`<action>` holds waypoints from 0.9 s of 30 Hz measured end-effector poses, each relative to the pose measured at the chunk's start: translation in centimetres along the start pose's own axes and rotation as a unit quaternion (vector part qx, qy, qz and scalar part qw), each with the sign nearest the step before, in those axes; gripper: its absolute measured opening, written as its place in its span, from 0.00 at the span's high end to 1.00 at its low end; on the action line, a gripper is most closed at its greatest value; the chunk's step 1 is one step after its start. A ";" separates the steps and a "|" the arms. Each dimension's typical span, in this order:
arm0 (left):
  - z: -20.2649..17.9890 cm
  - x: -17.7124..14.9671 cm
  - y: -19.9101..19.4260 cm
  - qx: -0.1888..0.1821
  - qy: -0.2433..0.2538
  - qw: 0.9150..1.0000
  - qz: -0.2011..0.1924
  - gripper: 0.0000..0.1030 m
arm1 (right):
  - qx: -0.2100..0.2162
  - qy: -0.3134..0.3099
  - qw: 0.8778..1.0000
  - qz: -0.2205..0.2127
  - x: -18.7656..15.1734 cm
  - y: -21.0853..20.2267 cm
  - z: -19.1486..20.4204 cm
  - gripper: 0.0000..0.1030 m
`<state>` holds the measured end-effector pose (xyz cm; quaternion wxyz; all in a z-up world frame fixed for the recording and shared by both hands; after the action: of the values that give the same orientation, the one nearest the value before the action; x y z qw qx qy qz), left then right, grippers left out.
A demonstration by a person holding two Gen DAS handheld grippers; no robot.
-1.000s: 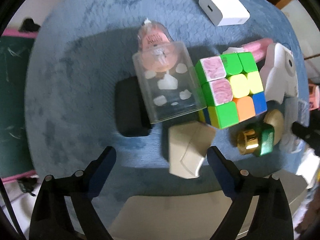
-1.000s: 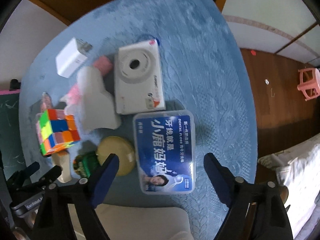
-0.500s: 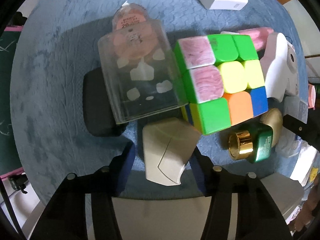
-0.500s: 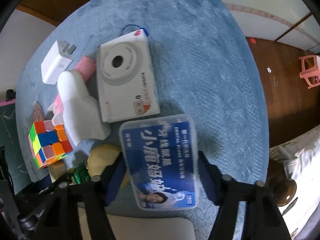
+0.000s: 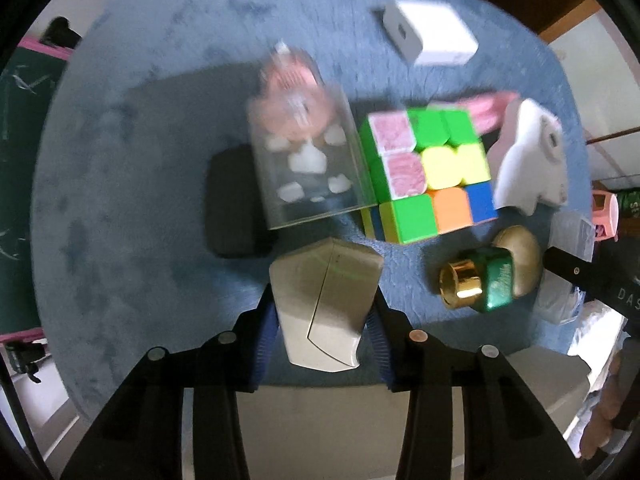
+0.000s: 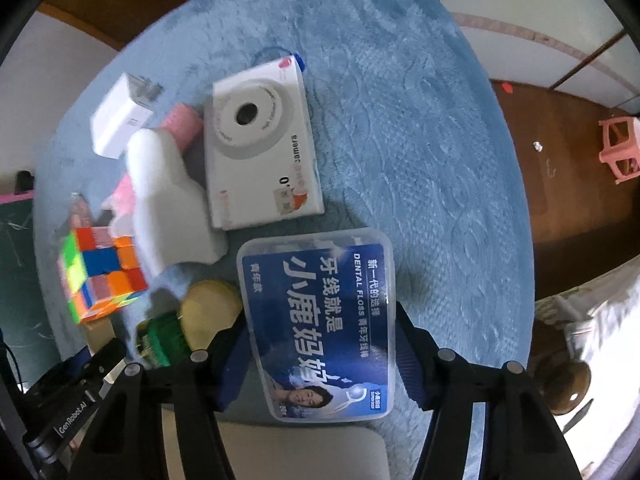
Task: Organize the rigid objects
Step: 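Carry the card and floss box into the white tray and release both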
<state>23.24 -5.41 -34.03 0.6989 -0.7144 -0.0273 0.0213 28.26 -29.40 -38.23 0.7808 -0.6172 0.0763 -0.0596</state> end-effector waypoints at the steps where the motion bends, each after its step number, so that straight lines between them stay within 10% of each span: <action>1: 0.2 -0.1 -1.0 -0.003 -0.001 1.000 -0.010 0.56 | 0.006 0.001 1.000 -0.008 -0.2 -0.7 -0.1 0.38; 8: 1.3 -1.9 -11.3 -0.030 0.020 0.992 -0.119 0.56 | 0.077 -0.011 0.993 -0.090 -2.3 -9.2 1.0 0.38; 15: 1.8 -6.7 -18.4 -0.023 0.104 0.966 -0.236 0.56 | 0.091 -0.095 0.983 -0.130 -9.7 -15.3 4.8 0.38; 21: 1.9 -10.9 -16.3 -0.013 0.174 0.954 -0.243 0.56 | 0.050 -0.141 0.985 -0.091 -16.3 -12.3 5.8 0.38; 27: 1.2 -14.1 -10.3 -0.038 0.217 0.960 -0.173 0.56 | -0.009 -0.139 0.990 -0.034 -20.5 -5.6 3.6 0.38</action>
<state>8.95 -4.95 -23.84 0.6530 -0.7124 0.0011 -0.2570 8.89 -23.39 -31.00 0.7759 -0.6285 -0.0538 0.0008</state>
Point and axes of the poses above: each gripper's, at about its wrist camera, not at the fingertips, and y roughly the way its jaws point, z to its left, x to its top, the point moved 7 cm from there along y, roughly the way its jaws point, and after that the axes turned 3 degrees about x, right-handed, at the moved point
